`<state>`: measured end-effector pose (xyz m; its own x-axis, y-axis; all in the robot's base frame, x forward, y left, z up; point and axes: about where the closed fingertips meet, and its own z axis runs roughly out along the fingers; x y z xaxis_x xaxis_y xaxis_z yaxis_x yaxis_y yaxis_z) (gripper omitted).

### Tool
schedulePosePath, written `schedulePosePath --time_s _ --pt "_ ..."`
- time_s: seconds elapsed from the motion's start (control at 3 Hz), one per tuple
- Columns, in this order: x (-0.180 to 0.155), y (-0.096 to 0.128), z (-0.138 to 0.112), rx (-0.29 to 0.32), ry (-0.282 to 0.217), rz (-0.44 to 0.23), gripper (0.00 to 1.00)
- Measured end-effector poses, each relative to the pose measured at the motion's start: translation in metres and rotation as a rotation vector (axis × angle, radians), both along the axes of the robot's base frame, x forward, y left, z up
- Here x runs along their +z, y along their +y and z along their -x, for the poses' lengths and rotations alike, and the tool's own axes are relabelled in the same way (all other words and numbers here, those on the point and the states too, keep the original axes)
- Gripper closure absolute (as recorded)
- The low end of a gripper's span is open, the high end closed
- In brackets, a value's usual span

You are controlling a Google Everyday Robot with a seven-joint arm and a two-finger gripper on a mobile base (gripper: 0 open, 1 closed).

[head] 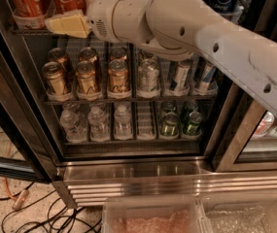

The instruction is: Pick coke can from top shelf of fridge

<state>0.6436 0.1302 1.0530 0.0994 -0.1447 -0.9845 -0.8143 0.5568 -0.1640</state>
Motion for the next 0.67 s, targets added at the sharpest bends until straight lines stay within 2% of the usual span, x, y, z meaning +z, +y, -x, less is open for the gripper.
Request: schedulePosePath --time_s 0.33,0.67 --pt "-0.0004 0.0001 -0.0005 0.001 0.001 -0.001 0.2" --pt "-0.0005 0.0032 -0.0046 0.011 0.001 -0.003 0.3"
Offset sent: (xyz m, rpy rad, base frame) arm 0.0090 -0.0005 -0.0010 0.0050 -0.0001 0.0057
